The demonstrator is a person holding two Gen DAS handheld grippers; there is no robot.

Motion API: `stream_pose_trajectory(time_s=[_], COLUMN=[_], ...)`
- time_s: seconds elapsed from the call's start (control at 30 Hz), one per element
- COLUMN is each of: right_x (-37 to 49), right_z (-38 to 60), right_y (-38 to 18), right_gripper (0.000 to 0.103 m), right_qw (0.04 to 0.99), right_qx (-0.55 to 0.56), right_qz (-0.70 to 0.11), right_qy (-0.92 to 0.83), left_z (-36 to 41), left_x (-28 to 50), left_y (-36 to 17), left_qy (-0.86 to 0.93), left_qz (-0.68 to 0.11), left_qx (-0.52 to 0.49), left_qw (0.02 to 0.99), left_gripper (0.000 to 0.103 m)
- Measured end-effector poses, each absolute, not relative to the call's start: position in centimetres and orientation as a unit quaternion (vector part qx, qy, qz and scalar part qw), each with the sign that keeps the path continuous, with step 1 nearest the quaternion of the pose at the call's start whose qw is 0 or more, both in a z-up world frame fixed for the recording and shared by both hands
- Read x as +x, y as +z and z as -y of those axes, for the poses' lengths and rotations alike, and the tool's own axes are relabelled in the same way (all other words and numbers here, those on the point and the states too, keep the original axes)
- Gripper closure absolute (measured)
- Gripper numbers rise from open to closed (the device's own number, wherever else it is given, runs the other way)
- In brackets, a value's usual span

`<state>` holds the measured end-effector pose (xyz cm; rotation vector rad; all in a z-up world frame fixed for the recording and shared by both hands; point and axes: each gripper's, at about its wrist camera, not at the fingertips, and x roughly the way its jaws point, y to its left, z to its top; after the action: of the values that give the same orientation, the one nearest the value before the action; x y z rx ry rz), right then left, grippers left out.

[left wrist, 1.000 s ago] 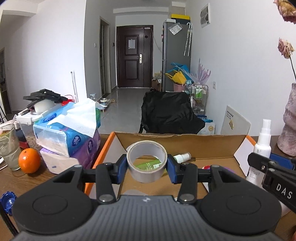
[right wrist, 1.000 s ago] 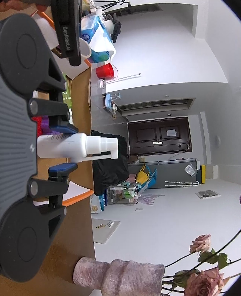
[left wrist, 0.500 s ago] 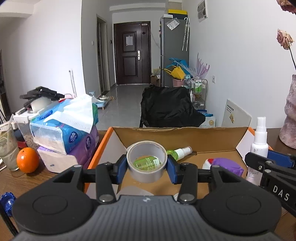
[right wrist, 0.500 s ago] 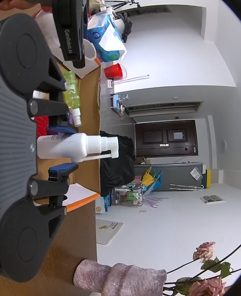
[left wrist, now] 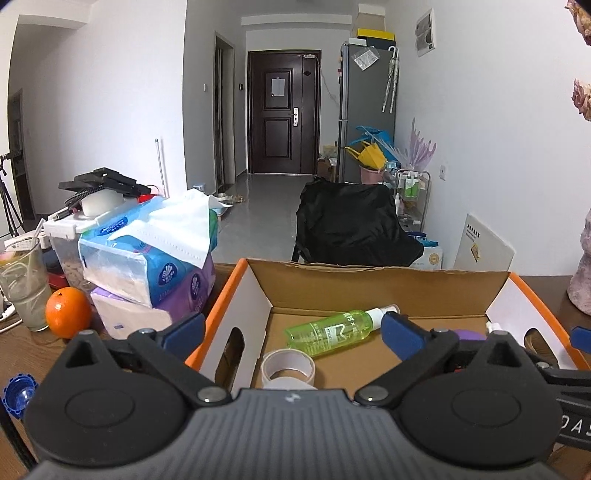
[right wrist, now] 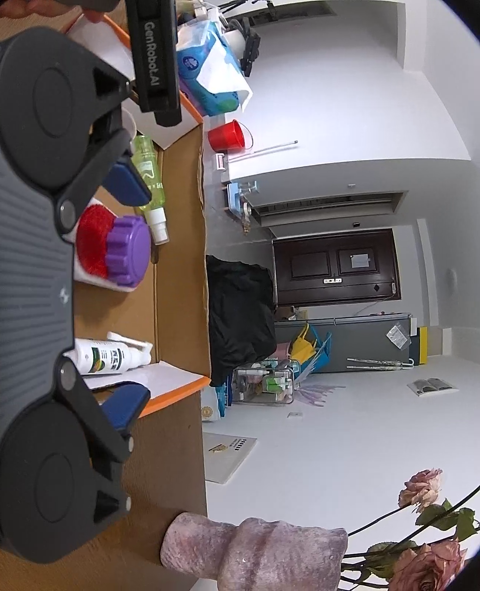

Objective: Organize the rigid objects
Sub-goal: 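Open both tools to drop the tape roll and spray bottle into the box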

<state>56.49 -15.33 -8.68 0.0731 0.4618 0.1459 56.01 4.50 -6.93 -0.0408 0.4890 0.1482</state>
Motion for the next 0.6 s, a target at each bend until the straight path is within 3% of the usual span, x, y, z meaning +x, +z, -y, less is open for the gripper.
stream_pose_trajectory(time_s=[0.6], right_x=[54.0], right_z=[15.8], right_y=[-7.7], right_gripper=[0.000], right_qw=[0.975], right_qx=[0.036], right_qz=[-0.209], right_qy=[0.066], left_z=[-6.1], left_x=[53.7], left_y=[-6.2], left_qy=[0.077], left_qz=[-0.233], left_qx=[-0.061], left_qw=[0.967], left_gripper=[0.000])
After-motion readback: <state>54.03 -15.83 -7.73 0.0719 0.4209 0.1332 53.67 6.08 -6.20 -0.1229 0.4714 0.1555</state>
